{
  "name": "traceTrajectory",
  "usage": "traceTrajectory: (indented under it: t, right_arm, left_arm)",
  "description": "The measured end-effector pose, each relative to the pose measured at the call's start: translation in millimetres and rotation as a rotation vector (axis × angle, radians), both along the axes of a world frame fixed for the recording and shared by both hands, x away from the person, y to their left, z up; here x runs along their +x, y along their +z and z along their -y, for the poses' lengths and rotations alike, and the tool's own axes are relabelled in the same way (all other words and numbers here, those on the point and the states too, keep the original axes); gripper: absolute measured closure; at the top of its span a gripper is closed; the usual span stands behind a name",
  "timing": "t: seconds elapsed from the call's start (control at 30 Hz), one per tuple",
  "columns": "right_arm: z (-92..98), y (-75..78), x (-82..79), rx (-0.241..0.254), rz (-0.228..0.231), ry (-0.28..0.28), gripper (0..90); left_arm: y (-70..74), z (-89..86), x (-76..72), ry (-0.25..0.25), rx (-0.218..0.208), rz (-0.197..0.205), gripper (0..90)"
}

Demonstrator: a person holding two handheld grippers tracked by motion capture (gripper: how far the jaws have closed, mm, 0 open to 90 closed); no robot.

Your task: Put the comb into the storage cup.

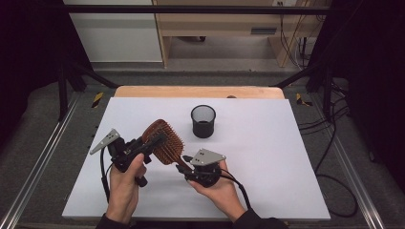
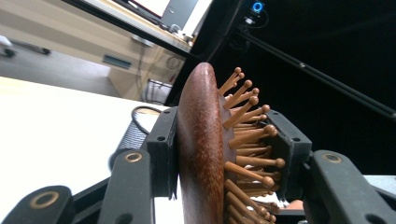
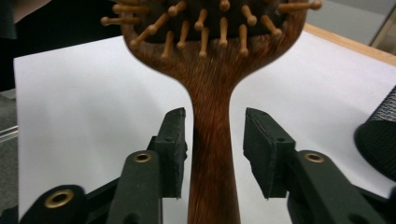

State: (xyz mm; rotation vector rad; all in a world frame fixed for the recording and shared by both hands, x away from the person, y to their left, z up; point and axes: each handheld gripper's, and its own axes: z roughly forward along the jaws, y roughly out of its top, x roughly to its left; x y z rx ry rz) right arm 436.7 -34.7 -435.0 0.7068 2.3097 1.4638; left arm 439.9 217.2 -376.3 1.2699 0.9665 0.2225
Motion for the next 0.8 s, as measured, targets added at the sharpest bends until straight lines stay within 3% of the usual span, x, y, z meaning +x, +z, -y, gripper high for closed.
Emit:
traceTrajectory:
  t: [0.3, 0.57, 0.7, 0.8]
  right_arm:
    - [8.0, 1.2, 6.5, 0.037, -0.017, -0.029, 40.4]
    - [20.6, 0.1, 17.5, 0.053, -0.038, -0.083, 27.2]
    - [28.0, 1.2, 21.3, 0.089, -0.051, -0.074, 22.1]
    - [32.5, 1.5, 22.2, 0.075, -0.041, -0.094, 15.6]
  left_arm:
    - [-2.2, -18.7, 2.9, 0.063, -0.041, 0.005, 52.1]
    - [-2.1, -28.7, 3.9, 0.101, -0.039, 0.011, 52.0]
    - [-1.1, -33.6, 3.5, 0.117, -0.037, 0.017, 51.9]
    - [0.4, -37.2, 2.8, 0.131, -0.035, 0.027, 51.9]
